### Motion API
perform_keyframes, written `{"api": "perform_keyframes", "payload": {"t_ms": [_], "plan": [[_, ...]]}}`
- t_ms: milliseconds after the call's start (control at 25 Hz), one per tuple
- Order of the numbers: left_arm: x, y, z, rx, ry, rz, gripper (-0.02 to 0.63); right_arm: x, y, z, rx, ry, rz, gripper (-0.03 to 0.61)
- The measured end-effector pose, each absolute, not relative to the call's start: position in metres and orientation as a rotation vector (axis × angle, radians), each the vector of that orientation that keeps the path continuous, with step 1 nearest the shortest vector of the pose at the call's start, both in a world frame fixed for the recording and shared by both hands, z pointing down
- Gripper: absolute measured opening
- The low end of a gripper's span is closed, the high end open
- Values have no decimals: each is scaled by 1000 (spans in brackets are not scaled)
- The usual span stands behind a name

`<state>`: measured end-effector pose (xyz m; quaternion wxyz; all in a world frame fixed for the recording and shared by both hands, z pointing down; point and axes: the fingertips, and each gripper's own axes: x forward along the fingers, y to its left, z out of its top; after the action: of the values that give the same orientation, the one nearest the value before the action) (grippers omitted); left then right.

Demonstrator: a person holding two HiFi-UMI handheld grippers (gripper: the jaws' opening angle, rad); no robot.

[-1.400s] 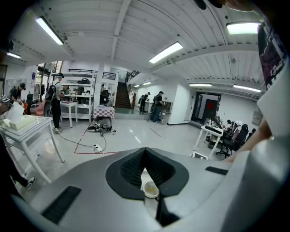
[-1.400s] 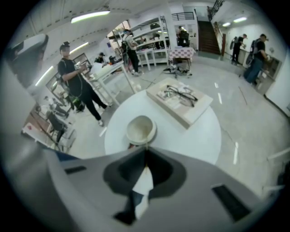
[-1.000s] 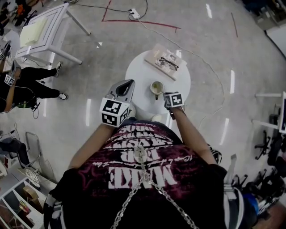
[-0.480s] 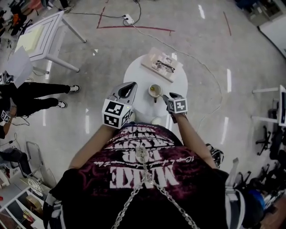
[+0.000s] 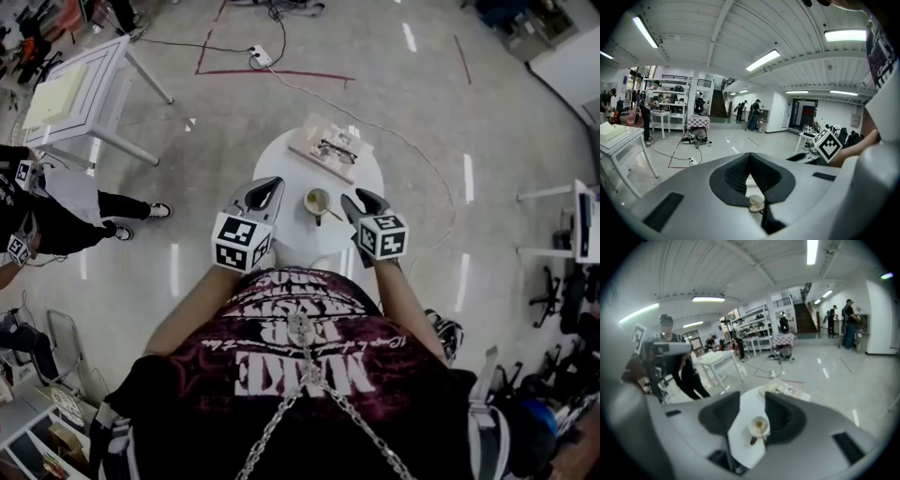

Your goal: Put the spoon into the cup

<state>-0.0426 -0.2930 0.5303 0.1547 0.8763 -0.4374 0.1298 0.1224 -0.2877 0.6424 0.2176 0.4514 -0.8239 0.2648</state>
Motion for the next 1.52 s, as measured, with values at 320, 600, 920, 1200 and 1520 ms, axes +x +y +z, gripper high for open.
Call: {"api": "perform_keyframes", "payload": {"t_ms": [320,600,920,1200,1520], "plan": [[-34,-296,512,2548,-1249,314,26,100,-290,517,1245,-2604,556,184],[-30,-295,497,2573,-1280,268,26,94,-283,444,1266,-2727,340,93],[-33,-292,492,2558,-1335,252,26,90,-275,401,1284,-2791,146,35],[-22,-289,493,2557,-1350,254,26,98,-273,411,1252,-2788,191,35],[-11,-282,496,2544,-1368,273,26,108,-271,415,1220,-2799,205,35]]}}
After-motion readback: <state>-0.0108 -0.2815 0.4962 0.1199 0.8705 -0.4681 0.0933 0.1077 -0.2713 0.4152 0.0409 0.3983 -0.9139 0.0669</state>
